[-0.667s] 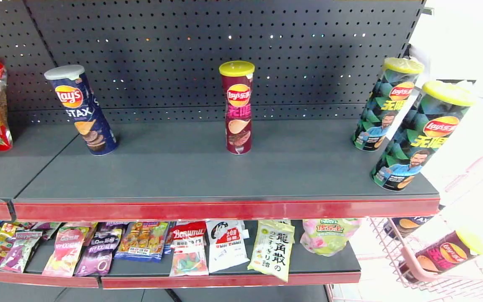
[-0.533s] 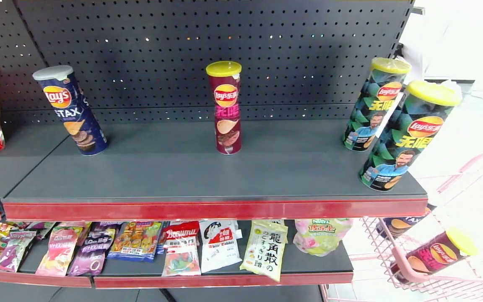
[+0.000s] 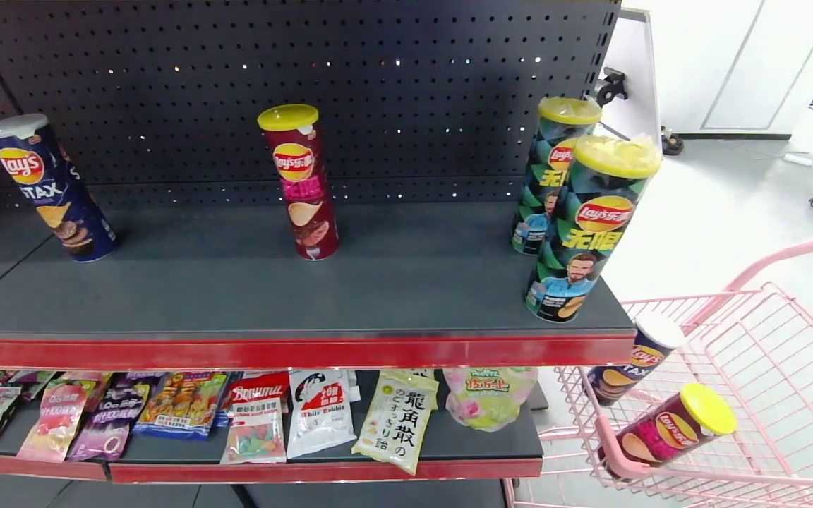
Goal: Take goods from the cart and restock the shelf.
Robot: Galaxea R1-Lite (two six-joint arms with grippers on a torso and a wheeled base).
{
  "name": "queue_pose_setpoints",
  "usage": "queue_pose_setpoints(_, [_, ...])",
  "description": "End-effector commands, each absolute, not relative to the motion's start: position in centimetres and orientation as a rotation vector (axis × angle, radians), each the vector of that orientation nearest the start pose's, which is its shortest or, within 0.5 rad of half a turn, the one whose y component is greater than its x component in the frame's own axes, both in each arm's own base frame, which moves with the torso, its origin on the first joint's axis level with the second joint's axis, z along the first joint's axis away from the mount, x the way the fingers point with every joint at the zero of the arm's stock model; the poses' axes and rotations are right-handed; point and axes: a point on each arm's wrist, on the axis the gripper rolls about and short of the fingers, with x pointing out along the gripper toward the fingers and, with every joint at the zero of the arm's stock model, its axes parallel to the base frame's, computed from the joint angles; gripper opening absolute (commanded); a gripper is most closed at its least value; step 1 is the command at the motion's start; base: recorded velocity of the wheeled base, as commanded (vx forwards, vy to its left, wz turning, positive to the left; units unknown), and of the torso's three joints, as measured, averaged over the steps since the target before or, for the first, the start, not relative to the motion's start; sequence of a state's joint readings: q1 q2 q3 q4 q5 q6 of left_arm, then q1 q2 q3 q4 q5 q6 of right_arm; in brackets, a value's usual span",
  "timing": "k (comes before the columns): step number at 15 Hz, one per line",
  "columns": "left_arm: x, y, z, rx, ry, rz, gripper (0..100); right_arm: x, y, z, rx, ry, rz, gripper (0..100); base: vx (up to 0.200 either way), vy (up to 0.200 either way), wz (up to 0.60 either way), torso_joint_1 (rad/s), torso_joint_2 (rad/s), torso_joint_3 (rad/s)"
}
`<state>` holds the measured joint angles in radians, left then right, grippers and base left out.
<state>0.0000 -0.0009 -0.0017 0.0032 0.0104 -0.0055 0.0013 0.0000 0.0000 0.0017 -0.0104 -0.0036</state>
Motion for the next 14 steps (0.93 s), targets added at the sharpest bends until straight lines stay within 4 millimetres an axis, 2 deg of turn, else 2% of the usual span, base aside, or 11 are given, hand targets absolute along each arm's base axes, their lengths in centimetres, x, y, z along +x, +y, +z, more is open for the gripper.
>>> queue_pose_setpoints(1, [-2.28,0.02,7.52,-0.006,0.003,0.011,100,-2.27,-0.03,7.54,-0.005,0.003,-0.009,100,0.000,0.000,0.00,0.000,0.00,0.000])
queue_pose_setpoints(3, [-2.29,0.02,7.56,-0.006,0.002,0.011,100,-2.27,-0.03,7.54,-0.005,0.003,-0.009,100,0.000,0.000,0.00,0.000,0.00,0.000])
queue_pose_setpoints(13, [-2.28,0.02,7.52,-0.006,0.003,0.011,100,-2.27,-0.03,7.54,0.000,0.003,-0.009,100,0.000,0.000,-0.60,0.001,0.00,0.001])
queue_pose_setpoints(14, [-2.28,0.02,7.52,-0.006,0.003,0.011,100,-2.27,-0.03,7.54,-0.002,0.003,-0.009,100,0.000,0.000,0.00,0.000,0.00,0.000])
